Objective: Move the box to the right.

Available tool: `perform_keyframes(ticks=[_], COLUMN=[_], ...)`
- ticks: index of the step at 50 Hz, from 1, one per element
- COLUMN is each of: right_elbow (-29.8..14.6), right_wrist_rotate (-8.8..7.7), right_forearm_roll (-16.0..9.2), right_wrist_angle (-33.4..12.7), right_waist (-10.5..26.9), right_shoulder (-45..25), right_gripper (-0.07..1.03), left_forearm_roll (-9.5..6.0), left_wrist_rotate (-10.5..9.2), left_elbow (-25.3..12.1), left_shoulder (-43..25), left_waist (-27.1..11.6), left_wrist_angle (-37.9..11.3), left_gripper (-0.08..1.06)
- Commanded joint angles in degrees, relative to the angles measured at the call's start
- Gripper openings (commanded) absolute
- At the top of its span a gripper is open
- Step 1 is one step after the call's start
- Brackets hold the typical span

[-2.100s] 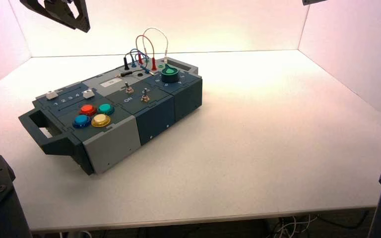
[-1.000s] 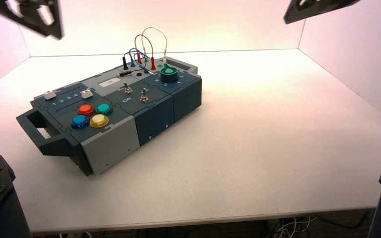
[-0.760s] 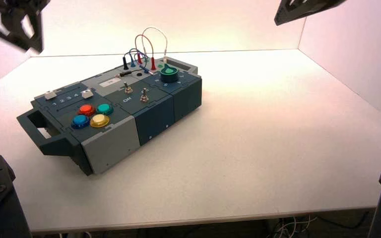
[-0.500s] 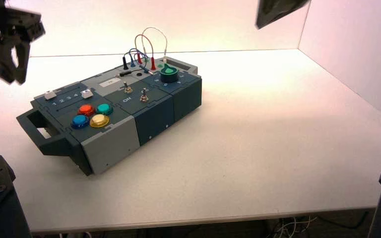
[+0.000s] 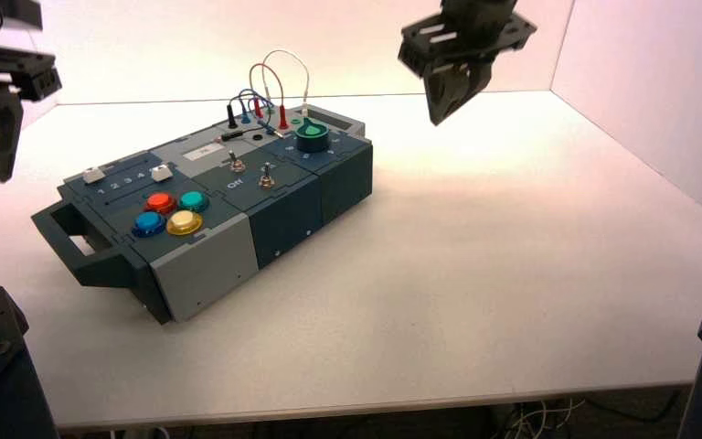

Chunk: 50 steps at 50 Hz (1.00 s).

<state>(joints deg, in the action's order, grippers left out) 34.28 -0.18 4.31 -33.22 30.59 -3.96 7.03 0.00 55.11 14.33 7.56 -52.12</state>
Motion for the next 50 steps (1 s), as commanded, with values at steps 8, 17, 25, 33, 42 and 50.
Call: perform_keyframes(ticks=[8, 17, 25, 33, 42, 50], right_elbow=[-2.90, -2.90, -3.08, -3.25, -3.08, -2.90], right_wrist_rotate=[-0.18, -0.18, -0.18, -0.18, -0.18, -0.18], right_forearm_roll=[0.00, -0.09, -0.18, -0.26, -0.35, -0.35], right_wrist_angle=[0.09, 0.09, 0.18, 0.18, 0.18, 0.00], right_waist=[0.26, 0.26, 0.26, 0.18, 0.26, 0.18], right_shoulder=[-0.97, -0.44, -0.26, -0.35, -0.53, -0.53], right_gripper=[-0.02, -0.02, -0.02, -0.02, -0.02, -0.02], left_forearm_roll=[0.18, -0.09, -0.88, -1.49, -4.75, -5.71], left_wrist_rotate=[0.88, 1.49, 2.37, 2.90, 3.08, 3.08], left_elbow=[-4.92, -7.47, -9.49, -12.04, -15.47, -18.19], left_shoulder=[-9.93, -16.87, -20.04, -22.50, -25.22, -29.18], left_waist=[2.37, 2.29, 1.49, -2.20, -6.86, -9.23], left_wrist_angle=[0.18, 0.00, -0.44, -1.05, -0.97, -1.93], left_gripper=[0.01, 0.01, 0.01, 0.01, 0.01, 0.01])
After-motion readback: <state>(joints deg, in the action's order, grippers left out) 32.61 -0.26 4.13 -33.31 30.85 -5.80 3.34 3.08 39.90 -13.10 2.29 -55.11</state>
